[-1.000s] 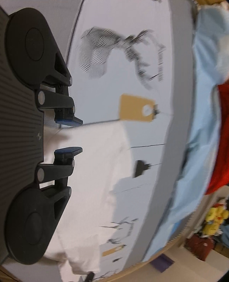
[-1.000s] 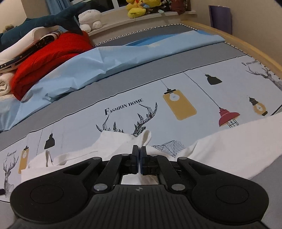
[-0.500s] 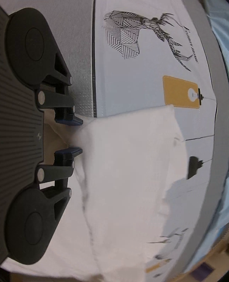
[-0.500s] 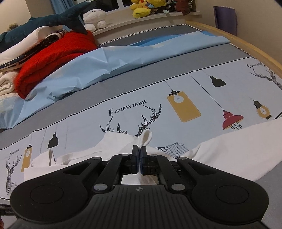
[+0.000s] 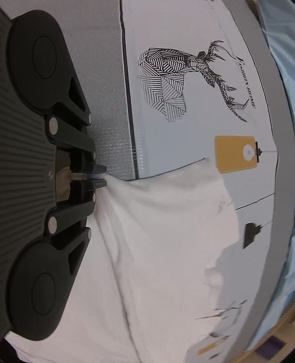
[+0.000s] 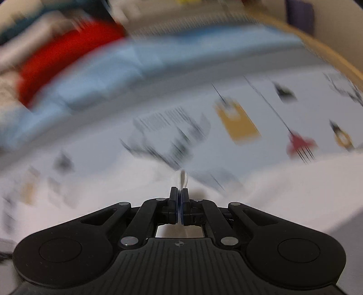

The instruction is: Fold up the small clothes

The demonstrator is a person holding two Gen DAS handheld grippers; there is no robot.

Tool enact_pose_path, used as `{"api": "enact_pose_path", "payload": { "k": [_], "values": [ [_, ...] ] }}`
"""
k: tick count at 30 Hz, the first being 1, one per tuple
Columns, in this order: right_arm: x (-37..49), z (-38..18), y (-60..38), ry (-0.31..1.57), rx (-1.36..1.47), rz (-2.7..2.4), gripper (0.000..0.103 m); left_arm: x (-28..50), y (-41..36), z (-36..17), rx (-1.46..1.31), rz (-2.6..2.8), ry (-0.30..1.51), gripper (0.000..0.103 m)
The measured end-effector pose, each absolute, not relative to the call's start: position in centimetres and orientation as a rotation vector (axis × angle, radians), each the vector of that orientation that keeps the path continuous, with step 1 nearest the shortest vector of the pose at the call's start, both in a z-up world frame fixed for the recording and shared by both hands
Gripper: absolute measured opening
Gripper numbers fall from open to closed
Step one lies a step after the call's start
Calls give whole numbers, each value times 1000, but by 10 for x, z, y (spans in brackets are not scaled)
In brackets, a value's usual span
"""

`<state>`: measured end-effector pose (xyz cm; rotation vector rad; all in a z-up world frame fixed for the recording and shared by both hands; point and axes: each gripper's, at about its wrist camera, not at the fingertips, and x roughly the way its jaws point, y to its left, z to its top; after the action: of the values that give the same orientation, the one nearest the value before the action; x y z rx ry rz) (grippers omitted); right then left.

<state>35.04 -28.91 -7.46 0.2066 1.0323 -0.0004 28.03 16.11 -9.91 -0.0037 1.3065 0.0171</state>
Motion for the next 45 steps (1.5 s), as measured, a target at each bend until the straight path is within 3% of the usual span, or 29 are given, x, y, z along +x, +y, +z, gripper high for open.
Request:
{"api": "enact_pose_path", "payload": {
  "k": [10, 14, 16, 18, 20, 25, 28, 32, 33, 34, 45],
  "values": [
    [345, -73, -288, 973, 199, 72, 5, 278, 150, -87, -112, -118, 1187, 10],
    [342, -112, -258, 1212, 88, 208, 6, 280, 145, -126, -27, -99, 1345, 10],
    [337, -136, -249, 1330, -20, 188, 6, 285, 153, -121, -86, -100, 1321, 10],
    [336, -137, -250, 1326, -28, 174, 6, 292, 169, -103, -175, -74, 1222, 10],
    [335, -122, -250, 1270, -31, 160, 6, 299, 185, -92, -278, -36, 1128, 14],
    [332, -100, -250, 1186, -1, 177, 6, 322, 214, -97, -468, 74, 1032, 37],
    [334, -101, -253, 1186, -3, 163, 6, 333, 220, -113, -529, 116, 1027, 41],
    [339, -102, -262, 1193, 12, 132, 6, 339, 222, -130, -577, 119, 1030, 41],
    [338, -103, -262, 1191, 15, 129, 6, 342, 223, -134, -584, 104, 1030, 33],
    [338, -103, -264, 1190, 19, 127, 6, 344, 221, -136, -583, 69, 1030, 3],
    [344, -101, -277, 1165, 47, 64, 6, 334, 222, -108, -271, 249, 942, 8]
  ]
}}
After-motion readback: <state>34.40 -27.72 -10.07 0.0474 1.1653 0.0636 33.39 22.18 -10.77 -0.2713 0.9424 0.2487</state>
